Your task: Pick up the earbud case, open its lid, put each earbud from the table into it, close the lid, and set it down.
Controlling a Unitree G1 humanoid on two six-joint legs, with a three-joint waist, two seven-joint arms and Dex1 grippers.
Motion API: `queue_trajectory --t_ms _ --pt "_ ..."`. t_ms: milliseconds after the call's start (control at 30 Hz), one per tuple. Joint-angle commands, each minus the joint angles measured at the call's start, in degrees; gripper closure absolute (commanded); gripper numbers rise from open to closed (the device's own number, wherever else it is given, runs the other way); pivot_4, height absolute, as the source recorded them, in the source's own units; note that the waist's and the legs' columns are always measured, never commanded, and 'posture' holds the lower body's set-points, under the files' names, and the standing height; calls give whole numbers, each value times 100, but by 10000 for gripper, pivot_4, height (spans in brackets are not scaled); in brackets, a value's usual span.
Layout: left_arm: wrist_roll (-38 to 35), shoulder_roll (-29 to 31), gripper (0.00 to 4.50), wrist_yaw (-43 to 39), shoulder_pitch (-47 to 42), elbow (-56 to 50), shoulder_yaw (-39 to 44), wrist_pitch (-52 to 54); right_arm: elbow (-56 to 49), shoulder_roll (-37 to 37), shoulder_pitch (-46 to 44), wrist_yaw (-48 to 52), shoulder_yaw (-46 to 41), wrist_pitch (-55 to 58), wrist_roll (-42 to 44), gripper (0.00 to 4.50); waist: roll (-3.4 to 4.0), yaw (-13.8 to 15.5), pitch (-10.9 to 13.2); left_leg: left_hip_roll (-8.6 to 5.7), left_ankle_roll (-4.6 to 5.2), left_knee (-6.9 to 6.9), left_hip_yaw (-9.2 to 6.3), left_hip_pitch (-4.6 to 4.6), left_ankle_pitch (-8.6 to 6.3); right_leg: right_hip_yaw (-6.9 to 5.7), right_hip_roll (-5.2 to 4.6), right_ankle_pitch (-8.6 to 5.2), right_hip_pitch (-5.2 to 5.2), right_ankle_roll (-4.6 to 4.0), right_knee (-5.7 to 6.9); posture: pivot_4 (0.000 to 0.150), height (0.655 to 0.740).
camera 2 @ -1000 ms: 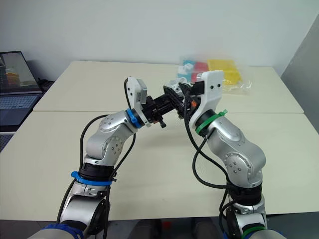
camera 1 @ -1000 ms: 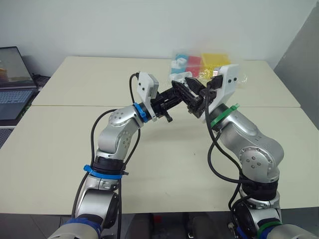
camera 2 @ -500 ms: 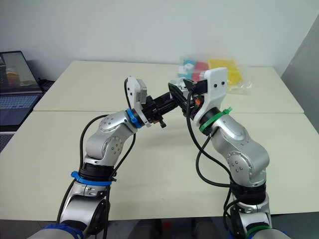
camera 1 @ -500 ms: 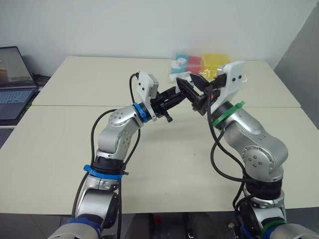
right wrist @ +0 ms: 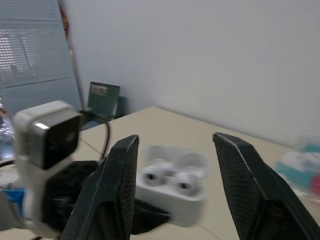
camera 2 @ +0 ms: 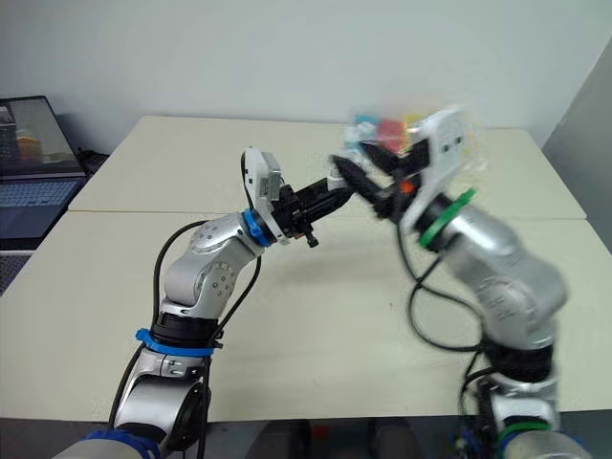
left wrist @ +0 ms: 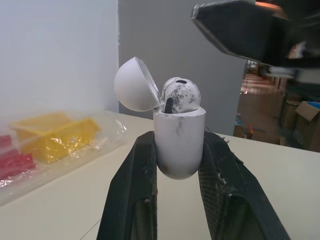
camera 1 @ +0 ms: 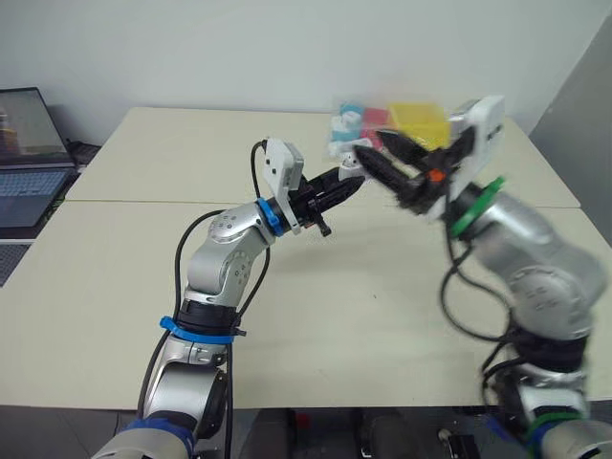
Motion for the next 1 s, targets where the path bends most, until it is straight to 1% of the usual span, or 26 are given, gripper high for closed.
queue_trajectory --t_ms 33,67,133,167,200,233,267,300,367,400,567,767,800,1000 --pt "-202 35 37627 -399 -95 -281 -104 65 348 -504 -31 768 -289 213 445 24522 1 -13 0 1 0 -5 0 0 0 -1 1 0 0 -1 -1 1500 7400" --pt "-194 63 37627 -535 -80 -277 -161 59 534 -684 -12 979 -349 236 494 26248 1 -13 1 2 1 -9 -1 0 -1 -1 3 -1 -2 -1 -2 1500 7400" --pt "-166 77 37627 -701 -55 -258 -239 28 810 -870 -26 1195 -384 243 543 33140 1 -30 1 5 2 -11 0 0 -1 -2 10 -2 -3 -3 -2 1500 7400" --pt "-171 72 37627 -766 -39 -274 -280 25 936 -990 -20 1359 -317 197 480 36754 2 -37 1 6 2 -12 0 0 -1 -1 12 -2 -5 -3 -1 1500 7400" --pt "-169 62 37627 -803 -38 -266 -303 14 1029 -1071 -18 1482 -252 154 432 39367 2 -37 1 6 2 -12 0 0 -1 1 15 -2 -5 -3 -1 1500 7400" --pt "-191 41 37627 -832 -40 -288 -325 33 1167 -1166 -43 1602 -144 109 325 43385 2 -37 1 7 2 -11 -1 0 -1 1 17 -2 -5 -2 0 1500 7400" --pt "-202 23 37627 -850 -51 -290 -337 46 1271 -1228 -66 1691 -66 66 243 44275 2 -37 1 7 2 -9 -1 0 -1 1 18 -2 -5 -2 0 1500 7400" --pt "-218 9 37627 -893 -56 -328 -372 64 1361 -1329 -90 1856 130 -79 38 44275 2 -37 1 8 2 -8 -1 0 -1 1 18 -4 -5 1 1 1500 7400" --pt "-244 -28 37627 -947 -75 -376 -417 100 1525 -1280 -143 1966 433 -246 -224 44275 2 -38 1 8 2 -4 0 1 -1 5 17 -6 -5 6 1 1500 7400" --pt "-242 -40 37627 -967 -83 -380 -430 104 1574 -1251 -152 2018 543 -302 -316 44275 2 -38 1 8 2 -2 1 1 -1 6 18 -15 -5 24 1 1500 7400" --pt "-241 -66 37627 -999 -98 -440 -459 182 1763 -983 -327 2159 787 -438 -507 44275 3 -31 2 9 2 -3 -2 0 -1 5 17 -16 -6 24 3 1500 7400" --pt "-170 -28 37627 -1010 -98 -424 -477 197 1805 -703 -544 2031 686 -266 -420 44275 3 -25 2 9 2 -4 -3 -1 -1 4 17 -10 -7 14 3 1500 7400" --pt "-178 -26 37627 -1009 -97 -429 -474 209 1792 -702 -551 2046 675 -235 -410 44275 4 -25 2 9 2 -3 -4 -1 -1 4 16 -2 -6 1 3 1500 7400" --pt "-146 -47 37627 -997 -137 -337 -488 184 1615 -779 -543 2170 725 -209 -412 44275 4 -25 2 7 2 -3 -1 -1 -1 5 14 -2 -6 1 3 1500 7400"
